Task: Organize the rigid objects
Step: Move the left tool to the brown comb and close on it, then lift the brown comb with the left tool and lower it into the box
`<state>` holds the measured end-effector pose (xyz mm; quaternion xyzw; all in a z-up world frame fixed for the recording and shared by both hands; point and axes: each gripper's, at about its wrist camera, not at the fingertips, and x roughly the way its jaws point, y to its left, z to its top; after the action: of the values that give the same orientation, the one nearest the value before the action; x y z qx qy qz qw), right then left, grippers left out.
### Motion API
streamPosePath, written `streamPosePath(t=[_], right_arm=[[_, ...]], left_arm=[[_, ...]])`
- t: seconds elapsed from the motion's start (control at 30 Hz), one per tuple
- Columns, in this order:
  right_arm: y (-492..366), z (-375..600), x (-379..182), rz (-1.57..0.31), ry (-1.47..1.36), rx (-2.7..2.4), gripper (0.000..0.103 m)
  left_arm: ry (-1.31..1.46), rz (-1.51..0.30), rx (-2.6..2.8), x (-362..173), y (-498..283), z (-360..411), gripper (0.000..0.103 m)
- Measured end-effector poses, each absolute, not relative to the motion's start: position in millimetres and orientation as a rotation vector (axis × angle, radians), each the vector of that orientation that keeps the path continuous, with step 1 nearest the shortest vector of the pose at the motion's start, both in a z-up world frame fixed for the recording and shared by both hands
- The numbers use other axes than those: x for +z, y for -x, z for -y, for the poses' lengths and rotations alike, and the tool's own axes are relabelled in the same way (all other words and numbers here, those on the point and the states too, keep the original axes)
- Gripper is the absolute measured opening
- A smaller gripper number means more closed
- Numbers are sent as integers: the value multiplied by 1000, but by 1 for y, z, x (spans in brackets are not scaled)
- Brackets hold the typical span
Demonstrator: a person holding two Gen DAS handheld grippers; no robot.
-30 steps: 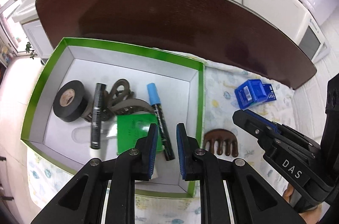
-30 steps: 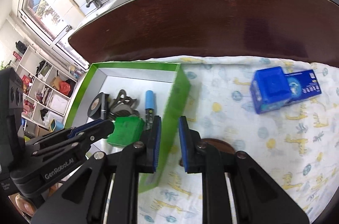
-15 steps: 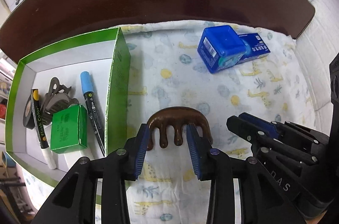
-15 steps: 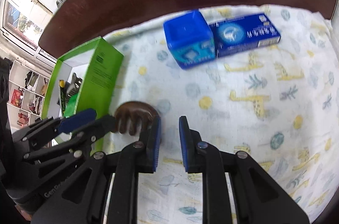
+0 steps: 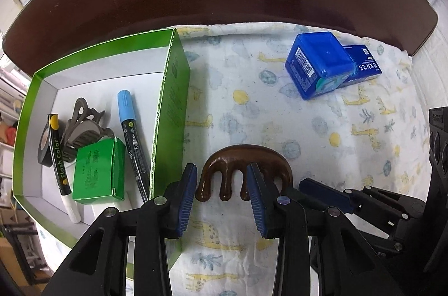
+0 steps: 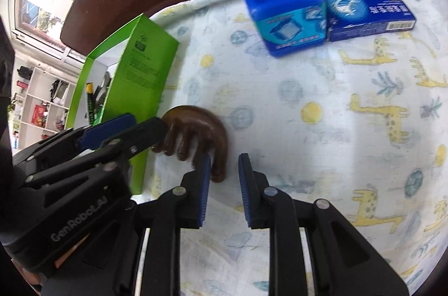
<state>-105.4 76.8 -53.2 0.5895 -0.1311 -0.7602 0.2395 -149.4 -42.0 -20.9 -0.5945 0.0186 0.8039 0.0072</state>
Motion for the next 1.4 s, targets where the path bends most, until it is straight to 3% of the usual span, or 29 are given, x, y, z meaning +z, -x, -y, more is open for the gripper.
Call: streamPosePath(t=[0.33, 0.8, 0.87, 0.93, 1.07, 1.4], right_arm=[[103, -86, -45, 156, -1591, -2292, 11], [103, -142, -50, 244, -1629, -2286, 13], [101, -141, -49, 250, -1623, -2280, 14], [99, -136, -51, 267, -1617, -2260, 14], [93, -132, -48, 210, -1614, -2305, 14], [80, -132, -26, 269, -1528, -2322, 14]], left_arm=[[1871, -45, 2464, -31, 153, 39, 37], [1837, -31, 2347, -49, 145, -2, 39], [1852, 14, 2318, -54, 150, -2, 29], [1826, 2, 2316, -53, 148, -7, 11], [1784, -102, 2378, -50, 139, -21, 11], [1567, -184, 2504, 0, 120, -26, 11]])
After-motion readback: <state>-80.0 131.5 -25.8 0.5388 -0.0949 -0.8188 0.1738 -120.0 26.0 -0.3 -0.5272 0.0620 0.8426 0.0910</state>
